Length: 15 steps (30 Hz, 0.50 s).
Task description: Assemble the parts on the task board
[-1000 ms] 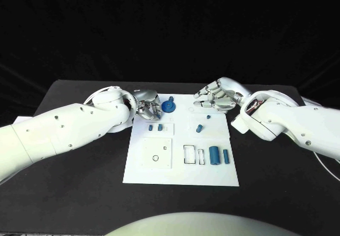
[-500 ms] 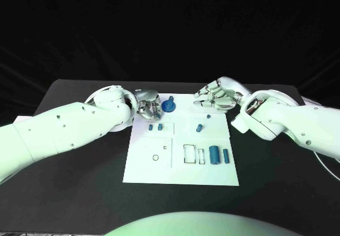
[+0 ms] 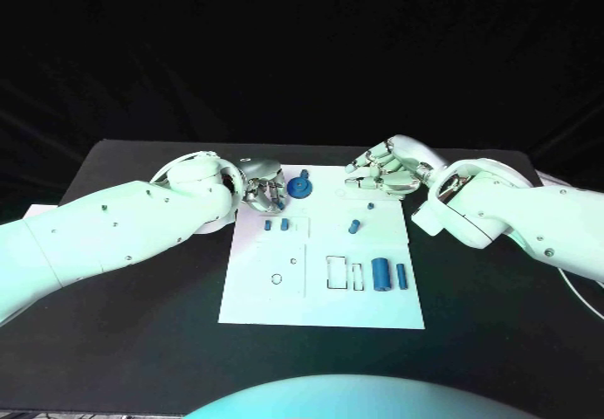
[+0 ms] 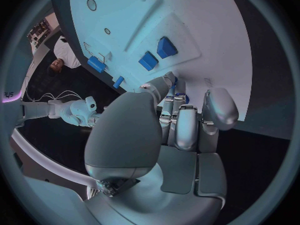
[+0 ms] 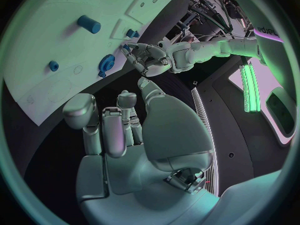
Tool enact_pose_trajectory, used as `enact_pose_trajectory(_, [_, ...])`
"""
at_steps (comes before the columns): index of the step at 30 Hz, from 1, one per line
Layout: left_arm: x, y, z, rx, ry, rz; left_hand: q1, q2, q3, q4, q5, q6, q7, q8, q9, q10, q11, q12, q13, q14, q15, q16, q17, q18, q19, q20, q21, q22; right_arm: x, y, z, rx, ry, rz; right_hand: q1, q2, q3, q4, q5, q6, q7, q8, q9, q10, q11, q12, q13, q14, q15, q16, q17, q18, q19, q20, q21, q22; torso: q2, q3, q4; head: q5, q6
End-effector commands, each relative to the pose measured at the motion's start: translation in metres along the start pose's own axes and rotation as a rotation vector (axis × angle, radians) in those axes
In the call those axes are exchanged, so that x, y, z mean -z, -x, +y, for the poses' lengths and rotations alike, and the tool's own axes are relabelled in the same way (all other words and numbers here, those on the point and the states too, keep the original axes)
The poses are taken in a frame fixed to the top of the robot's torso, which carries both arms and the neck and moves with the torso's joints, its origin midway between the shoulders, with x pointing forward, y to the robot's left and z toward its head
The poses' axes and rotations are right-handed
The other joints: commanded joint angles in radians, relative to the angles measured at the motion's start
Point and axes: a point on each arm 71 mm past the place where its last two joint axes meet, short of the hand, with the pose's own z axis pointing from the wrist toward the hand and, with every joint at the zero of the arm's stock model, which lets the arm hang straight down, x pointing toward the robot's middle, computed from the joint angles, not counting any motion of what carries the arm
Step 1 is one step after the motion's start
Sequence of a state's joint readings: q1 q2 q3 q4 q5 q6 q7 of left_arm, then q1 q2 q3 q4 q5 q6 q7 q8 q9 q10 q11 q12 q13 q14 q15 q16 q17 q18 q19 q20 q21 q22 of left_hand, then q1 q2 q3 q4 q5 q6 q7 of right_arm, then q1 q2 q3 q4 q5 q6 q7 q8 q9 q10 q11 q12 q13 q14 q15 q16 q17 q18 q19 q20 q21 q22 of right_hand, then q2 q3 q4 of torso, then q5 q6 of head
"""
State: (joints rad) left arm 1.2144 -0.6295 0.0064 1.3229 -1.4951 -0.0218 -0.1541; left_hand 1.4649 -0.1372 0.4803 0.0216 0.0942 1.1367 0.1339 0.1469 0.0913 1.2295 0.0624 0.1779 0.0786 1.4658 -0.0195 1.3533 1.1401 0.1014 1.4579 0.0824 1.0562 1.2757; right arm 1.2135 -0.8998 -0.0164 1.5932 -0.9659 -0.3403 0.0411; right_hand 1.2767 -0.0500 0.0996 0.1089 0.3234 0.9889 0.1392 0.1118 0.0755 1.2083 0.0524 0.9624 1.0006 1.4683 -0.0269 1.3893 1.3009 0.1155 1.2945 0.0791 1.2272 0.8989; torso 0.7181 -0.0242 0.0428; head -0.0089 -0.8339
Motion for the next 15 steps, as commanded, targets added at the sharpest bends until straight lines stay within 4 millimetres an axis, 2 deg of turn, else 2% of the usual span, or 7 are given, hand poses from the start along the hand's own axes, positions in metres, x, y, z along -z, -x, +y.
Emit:
enact_pose_trajectory(1, [0.0005,-0.0021,0.0014,-0.014,0.008,0.007,-0.006,0.002,0.006,0.002,-0.003,0.009,-0.001,0.006,0.001,0.007,-0.003,-0.004,0.001,0.025,-0.002,0.003,-0.001,-0.005,-0.003,-0.003,0.006,0.002,0.0,-0.0017,0.0008,0.001,0.007,0.015,0.0,0.01,-0.003,0.002,0.006,-0.001,0.0,0.003,-0.002,-0.009,-0.001,-0.004,-0.002,0.043,0.001,-0.005,-0.002,0.009,-0.008,-0.001,-0.004,-0.002,0.0,-0.0002,0.0011,0.0,-0.001])
enact_pose_trajectory(6, [0.0003,-0.0027,0.0012,-0.009,0.009,0.015,-0.014,-0.004,0.007,-0.001,-0.004,0.001,0.002,-0.002,-0.001,0.003,0.0,-0.013,0.0,0.025,0.0,0.003,-0.001,-0.005,-0.005,-0.003,0.004,0.002,-0.0001,-0.0019,0.0011,0.001,0.008,0.015,0.0,0.01,-0.003,0.002,0.006,-0.001,0.0,0.003,-0.002,-0.009,-0.001,-0.004,-0.002,0.043,0.001,-0.005,-0.002,0.009,-0.008,-0.001,-0.004,-0.002,0.0,0.0002,0.0004,0.001,-0.001])
enact_pose_trajectory(8, [0.0002,-0.0031,0.0016,-0.006,0.013,0.021,-0.026,-0.011,0.008,0.0,-0.004,-0.026,0.011,-0.022,-0.009,-0.011,0.007,-0.027,-0.003,0.023,0.006,0.001,-0.007,-0.005,-0.008,0.0,-0.001,0.001,-0.0001,-0.0019,0.0011,0.001,0.008,0.015,0.0,0.01,-0.003,0.002,0.006,-0.001,0.0,0.003,-0.002,-0.009,-0.001,-0.004,-0.002,0.043,0.001,-0.005,-0.002,0.009,-0.008,-0.001,-0.004,-0.002,-0.001,0.0004,0.0003,0.002,-0.002])
enact_pose_trajectory(9, [0.0001,-0.0034,0.002,-0.003,0.016,0.025,-0.036,-0.019,0.009,0.003,-0.003,-0.062,0.014,-0.045,-0.019,-0.022,0.012,-0.038,-0.005,0.021,0.01,-0.001,-0.013,-0.004,-0.01,0.003,-0.006,-0.001,-0.0001,-0.0018,0.001,0.001,0.007,0.015,0.0,0.01,-0.004,0.002,0.006,-0.001,0.0,0.003,-0.002,-0.01,-0.001,-0.005,-0.003,0.043,0.001,-0.005,-0.002,0.009,-0.009,-0.001,-0.004,-0.003,-0.001,0.0005,-0.0001,0.002,-0.001])
enact_pose_trajectory(11, [0.0002,-0.0035,0.0028,-0.001,0.021,0.027,-0.047,-0.03,0.011,0.005,-0.003,-0.097,0.016,-0.069,-0.028,-0.034,0.017,-0.051,-0.008,0.019,0.014,-0.004,-0.019,-0.003,-0.013,0.006,-0.013,-0.003,-0.0001,-0.0015,0.0006,0.001,0.006,0.013,0.0,0.01,-0.004,0.002,0.006,-0.002,0.0,0.003,-0.002,-0.01,-0.001,-0.006,-0.004,0.043,0.001,-0.006,-0.003,0.01,-0.01,-0.001,-0.006,-0.005,-0.001,0.0008,0.0002,0.002,0.0])
enact_pose_trajectory(15, [0.0004,-0.0034,0.0045,0.001,0.03,0.026,-0.059,-0.044,0.013,0.006,-0.003,-0.127,0.021,-0.085,-0.029,-0.05,0.023,-0.067,-0.01,0.014,0.019,-0.009,-0.03,0.0,-0.021,0.011,-0.033,-0.012,0.0003,-0.0009,0.0,0.003,0.004,0.01,0.0,0.01,-0.004,0.002,0.006,-0.002,0.0,0.003,-0.002,-0.012,-0.001,-0.008,-0.006,0.042,0.001,-0.007,-0.005,0.011,-0.012,-0.001,-0.009,-0.01,0.0,0.0012,0.0001,0.002,-0.001])
